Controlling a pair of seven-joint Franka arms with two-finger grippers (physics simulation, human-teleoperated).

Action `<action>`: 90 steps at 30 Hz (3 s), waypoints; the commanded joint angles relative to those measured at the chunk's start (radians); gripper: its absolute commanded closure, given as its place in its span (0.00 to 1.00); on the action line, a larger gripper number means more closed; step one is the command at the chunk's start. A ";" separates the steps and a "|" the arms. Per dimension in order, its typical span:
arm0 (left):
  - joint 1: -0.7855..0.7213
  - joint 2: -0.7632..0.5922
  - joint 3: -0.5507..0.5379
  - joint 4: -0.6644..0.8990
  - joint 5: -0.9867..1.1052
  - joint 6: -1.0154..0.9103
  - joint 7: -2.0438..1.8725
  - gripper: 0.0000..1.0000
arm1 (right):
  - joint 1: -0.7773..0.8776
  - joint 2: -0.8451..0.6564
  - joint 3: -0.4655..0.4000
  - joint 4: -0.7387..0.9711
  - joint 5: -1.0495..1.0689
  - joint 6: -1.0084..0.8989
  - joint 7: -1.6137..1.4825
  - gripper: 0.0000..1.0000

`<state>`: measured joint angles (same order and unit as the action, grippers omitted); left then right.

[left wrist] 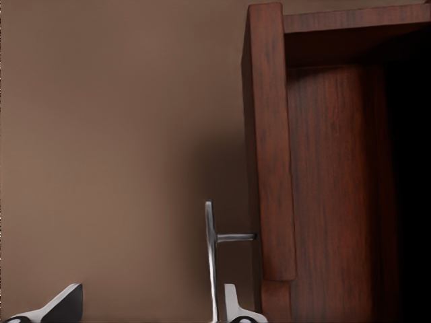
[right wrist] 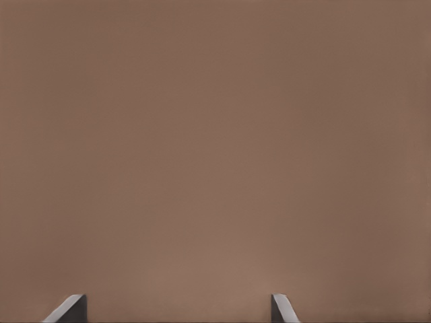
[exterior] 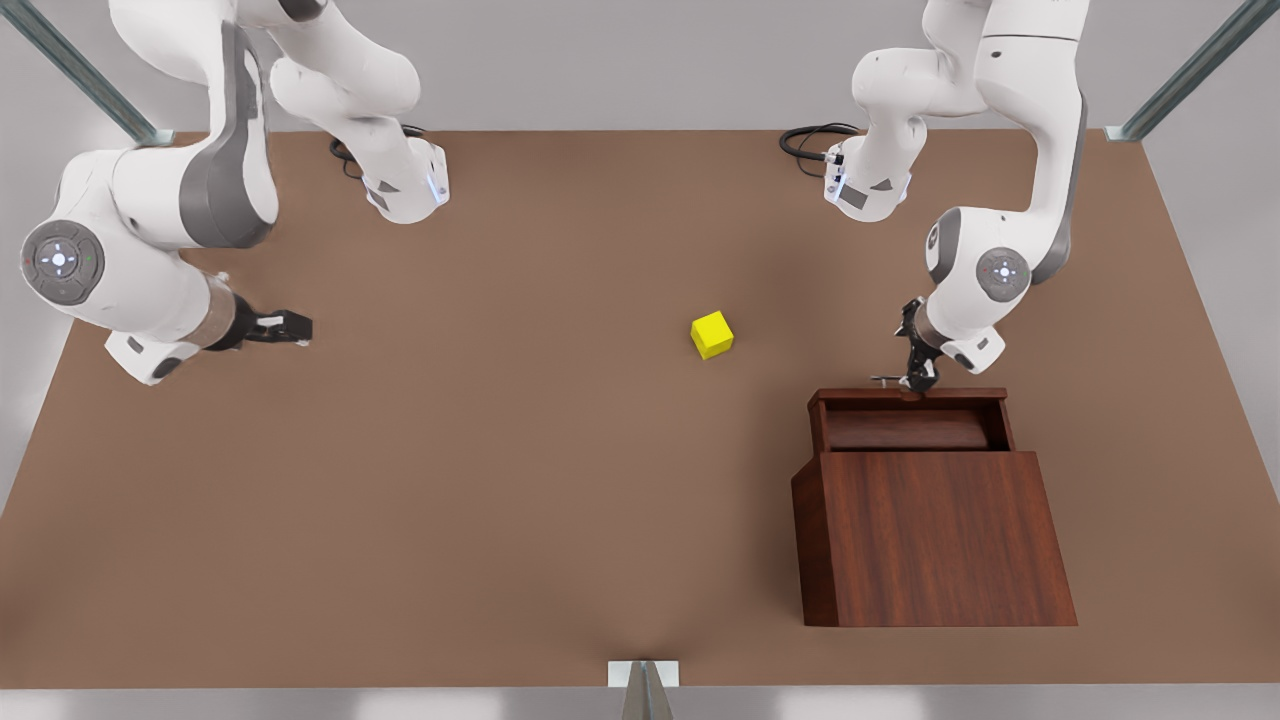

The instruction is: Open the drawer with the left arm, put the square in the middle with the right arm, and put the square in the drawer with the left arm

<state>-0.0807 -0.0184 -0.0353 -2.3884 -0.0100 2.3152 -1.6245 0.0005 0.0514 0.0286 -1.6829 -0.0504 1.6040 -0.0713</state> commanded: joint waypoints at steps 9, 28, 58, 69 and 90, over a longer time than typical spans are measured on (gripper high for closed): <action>0.007 -0.015 -0.003 -0.002 -0.001 -0.053 -0.017 0.00 | -0.019 0.214 0.005 0.292 -0.011 -0.084 -0.018 0.00; -0.010 -0.064 -0.006 0.173 -0.004 -0.325 -0.028 0.00 | -0.011 0.192 0.010 0.287 -0.002 -0.093 -0.013 0.00; -0.232 0.360 -0.469 0.282 0.231 -0.030 1.677 0.00 | -0.007 0.131 0.042 0.252 0.032 -0.070 -0.015 0.00; -0.232 0.411 -0.454 0.262 0.275 -0.013 1.678 0.00 | -0.008 0.084 0.040 0.172 0.029 -0.004 -0.016 0.00; -0.244 0.480 -0.446 0.258 0.309 0.036 1.718 0.00 | -0.005 0.107 0.048 0.193 0.029 0.039 -0.018 0.00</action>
<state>-0.3252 0.4630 -0.4816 -2.1307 0.2992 2.3515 0.0950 -0.0041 0.1581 0.0767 -1.4895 -0.0215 1.6415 -0.0875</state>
